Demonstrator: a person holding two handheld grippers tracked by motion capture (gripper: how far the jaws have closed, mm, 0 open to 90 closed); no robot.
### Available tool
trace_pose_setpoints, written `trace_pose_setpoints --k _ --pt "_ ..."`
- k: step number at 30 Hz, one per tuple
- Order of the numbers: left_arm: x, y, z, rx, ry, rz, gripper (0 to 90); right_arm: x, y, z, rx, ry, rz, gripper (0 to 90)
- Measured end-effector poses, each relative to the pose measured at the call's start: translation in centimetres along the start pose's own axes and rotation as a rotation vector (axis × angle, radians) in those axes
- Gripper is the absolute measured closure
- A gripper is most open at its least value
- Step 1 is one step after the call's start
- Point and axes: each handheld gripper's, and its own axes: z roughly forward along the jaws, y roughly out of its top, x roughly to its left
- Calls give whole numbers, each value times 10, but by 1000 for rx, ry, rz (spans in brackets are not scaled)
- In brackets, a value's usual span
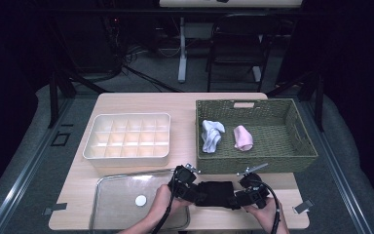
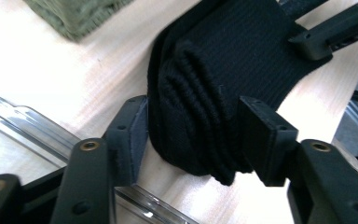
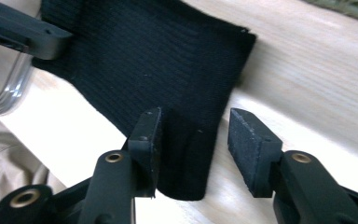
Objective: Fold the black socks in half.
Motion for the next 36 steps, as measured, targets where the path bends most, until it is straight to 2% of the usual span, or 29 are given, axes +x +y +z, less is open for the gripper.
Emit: trace_pose_setpoints --k 1,2,6,10,12,14,20,24,25,26,27,28,29,31,33,36 --pt "0 -1 1 1 9 -2 464 0 0 1 -4 1 5 567" --pt "1 -1 1 -1 -8 -6 477 -1 0 2 3 6 -1 574" --pt "2 -1 1 1 -12 5 553 -1 0 4 12 8 -4 598" --pt "4 -2 2 -5 -18 8 583 -2 0 6 14 19 -11 602" --pt "3 -3 2 -5 -6 12 594 -3 0 6 11 22 -15 606" --pt "4 -3 2 -5 -16 14 609 -2 0 6 8 21 -15 609" --pt "5 -4 2 -7 -19 19 628 2 0 7 9 11 -48 584" --pt "5 -4 3 -12 -21 16 633 7 1 7 34 -18 -102 548" --pt "5 -4 3 -13 -22 16 634 9 1 8 33 -29 -111 557" --pt "5 -4 3 -14 -22 15 634 11 0 9 7 -31 -94 575" --pt "5 -4 3 -13 -22 16 635 9 1 8 21 -29 -99 607" --pt "5 -4 3 -14 -22 16 636 8 0 9 4 -9 -73 636" --pt "4 -5 3 -14 -10 15 636 7 0 8 21 -9 -82 654" --pt "4 -4 3 -13 -10 16 637 3 -1 9 -2 31 -54 729" --pt "4 -4 3 -14 -10 16 638 3 -1 8 -18 43 -45 756" --pt "5 -5 2 -12 -26 14 638 5 0 4 -15 31 -65 769"
